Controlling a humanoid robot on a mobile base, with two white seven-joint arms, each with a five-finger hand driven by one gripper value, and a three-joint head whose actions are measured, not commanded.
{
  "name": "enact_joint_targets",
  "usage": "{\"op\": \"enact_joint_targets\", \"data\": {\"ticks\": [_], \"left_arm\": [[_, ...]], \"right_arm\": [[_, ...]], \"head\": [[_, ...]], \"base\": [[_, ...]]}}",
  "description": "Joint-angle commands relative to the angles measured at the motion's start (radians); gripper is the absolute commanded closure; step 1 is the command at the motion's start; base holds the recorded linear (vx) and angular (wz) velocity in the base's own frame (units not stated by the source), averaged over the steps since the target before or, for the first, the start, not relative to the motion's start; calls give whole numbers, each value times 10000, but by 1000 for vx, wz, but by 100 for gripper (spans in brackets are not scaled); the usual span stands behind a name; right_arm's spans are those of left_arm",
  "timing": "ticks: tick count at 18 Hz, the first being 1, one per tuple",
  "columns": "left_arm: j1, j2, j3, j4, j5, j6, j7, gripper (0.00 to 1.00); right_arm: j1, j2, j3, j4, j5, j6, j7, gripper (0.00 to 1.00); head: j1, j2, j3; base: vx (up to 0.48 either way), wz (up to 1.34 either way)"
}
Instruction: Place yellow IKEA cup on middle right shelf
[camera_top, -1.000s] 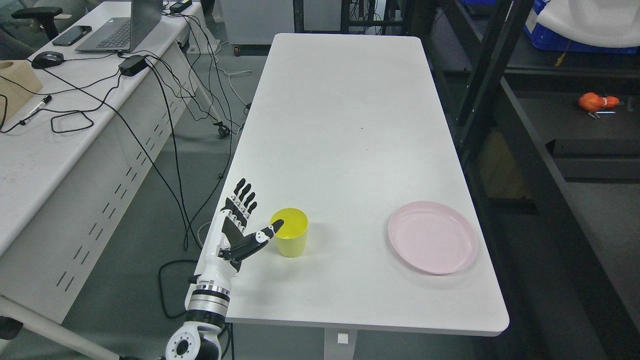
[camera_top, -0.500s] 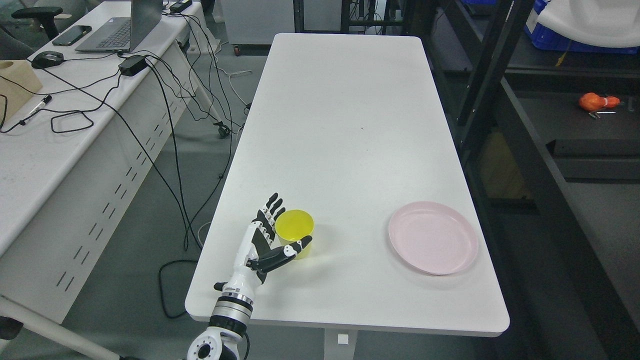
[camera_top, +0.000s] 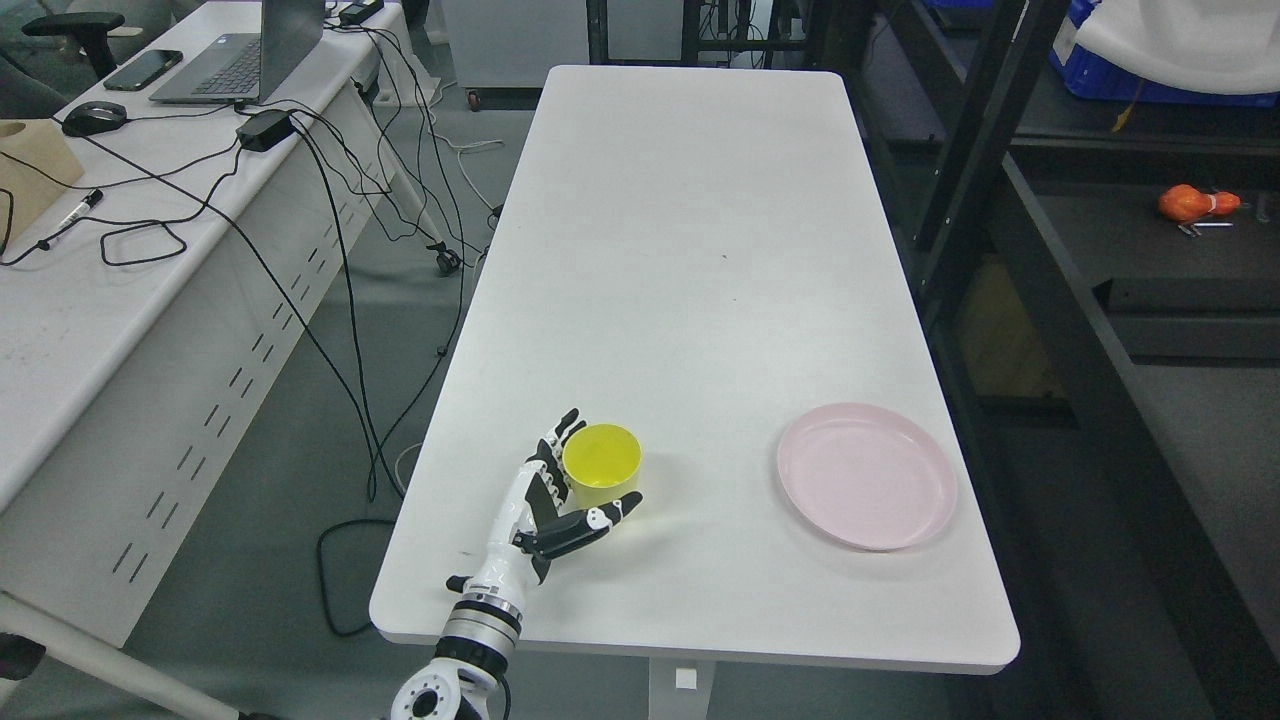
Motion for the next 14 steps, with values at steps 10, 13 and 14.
{"op": "enact_joint_targets", "data": {"ticks": [10,13,14], "left_arm": [[-538,164,386,905,-3,404,-10,37],[-507,164,631,921,28,175,-10,62],[-492,164,754,921,43,-85,5,72]], "right_arm": [[107,-175,169,-1,-246,2,-2147,0],[107,-175,169,-1,-246,2,-2147,1],[107,-175,169,-1,-246,2,-2147,1]], "head": [[0,0,0],[0,0,0],[0,0,0]], "base": [[4,0],[0,0],[0,0]]}}
